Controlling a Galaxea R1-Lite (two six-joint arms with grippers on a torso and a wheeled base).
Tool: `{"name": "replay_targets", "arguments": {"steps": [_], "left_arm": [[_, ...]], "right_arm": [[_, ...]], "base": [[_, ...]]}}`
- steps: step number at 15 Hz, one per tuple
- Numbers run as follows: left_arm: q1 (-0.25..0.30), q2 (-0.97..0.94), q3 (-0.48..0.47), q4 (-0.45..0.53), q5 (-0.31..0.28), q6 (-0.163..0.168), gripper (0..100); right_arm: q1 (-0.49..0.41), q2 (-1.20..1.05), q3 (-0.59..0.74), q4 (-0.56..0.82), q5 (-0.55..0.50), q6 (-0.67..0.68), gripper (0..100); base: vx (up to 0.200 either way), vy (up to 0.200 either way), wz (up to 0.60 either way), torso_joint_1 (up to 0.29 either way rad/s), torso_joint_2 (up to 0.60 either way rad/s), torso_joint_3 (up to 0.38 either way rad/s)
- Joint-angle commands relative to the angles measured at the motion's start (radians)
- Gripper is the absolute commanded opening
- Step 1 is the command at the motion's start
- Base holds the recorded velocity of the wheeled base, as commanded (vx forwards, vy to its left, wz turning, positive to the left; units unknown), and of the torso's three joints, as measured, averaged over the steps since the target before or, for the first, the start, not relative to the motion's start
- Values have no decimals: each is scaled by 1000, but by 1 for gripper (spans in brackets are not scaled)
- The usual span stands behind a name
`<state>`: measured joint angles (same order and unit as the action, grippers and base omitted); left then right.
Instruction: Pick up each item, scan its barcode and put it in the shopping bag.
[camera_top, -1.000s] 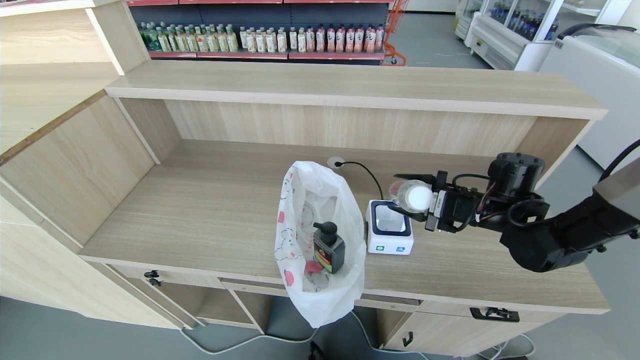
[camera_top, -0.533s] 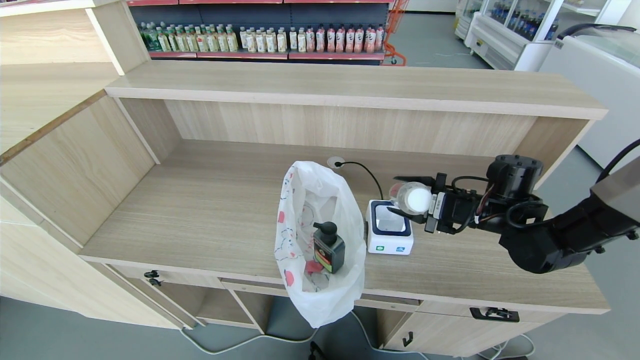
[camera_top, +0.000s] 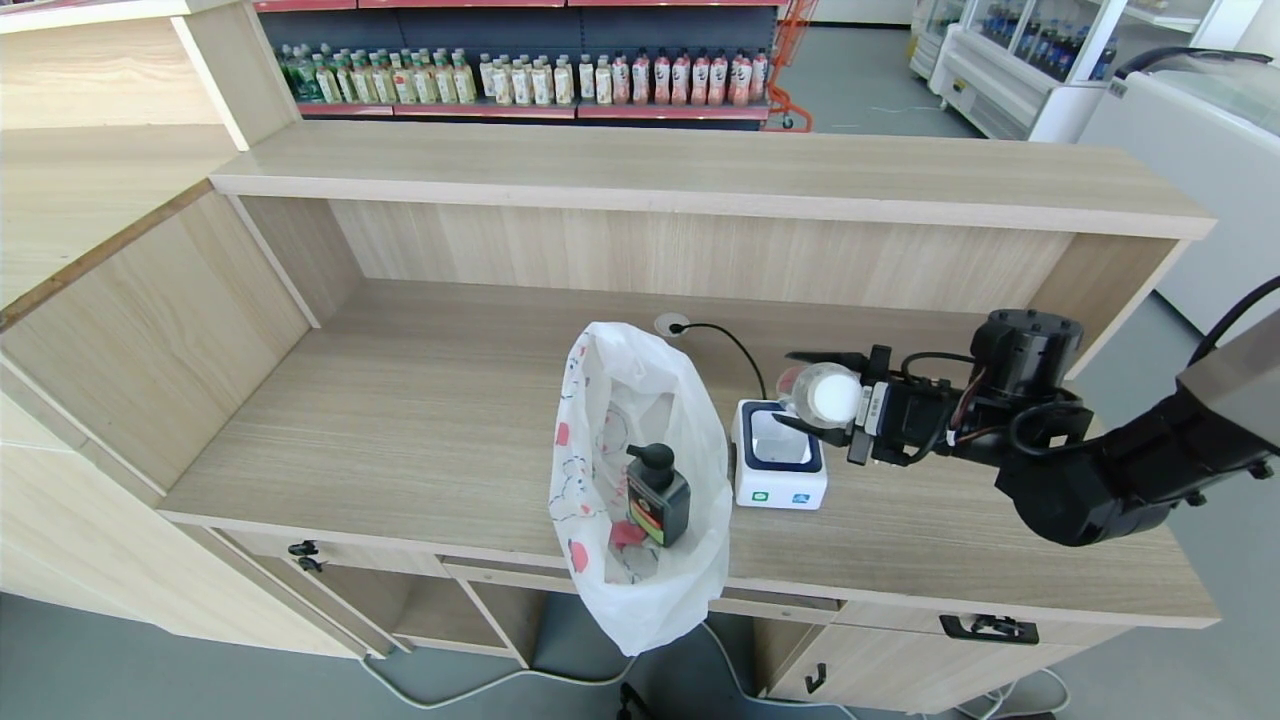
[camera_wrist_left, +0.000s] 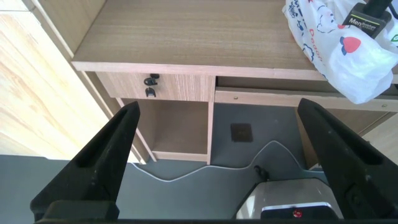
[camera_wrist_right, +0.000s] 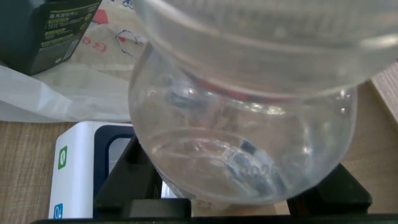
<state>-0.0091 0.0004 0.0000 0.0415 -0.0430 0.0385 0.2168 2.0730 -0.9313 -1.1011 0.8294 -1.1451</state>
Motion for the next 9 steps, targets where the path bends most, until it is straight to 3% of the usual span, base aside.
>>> {"name": "replay_targets", "arguments": {"steps": [1,3,5,6,8,9], "left_arm": [[0,0,0,0,0,0,100],[0,0,0,-2,0,0,100],[0,0,0,0,0,-2,100],[0,0,0,0,0,-5,100],[0,0,0,0,0,-6,100],[0,0,0,0,0,-6,100]], "right_arm": [[3,-5,-1,-2,1,5,0],[7,-17,2,-56,-4,64,0],[21,-54,3,-161,-62,222,0],[27,-106,11,-217,-173,383,0],[47,-226,23,-177,-441,630,0],[55,-267,31,-138,-509,694,0]], "base": [[0,0,0,0,0,0],[0,0,0,0,0,0],[0,0,0,0,0,0],[0,0,0,0,0,0],[0,0,0,0,0,0],[0,0,0,0,0,0]]}}
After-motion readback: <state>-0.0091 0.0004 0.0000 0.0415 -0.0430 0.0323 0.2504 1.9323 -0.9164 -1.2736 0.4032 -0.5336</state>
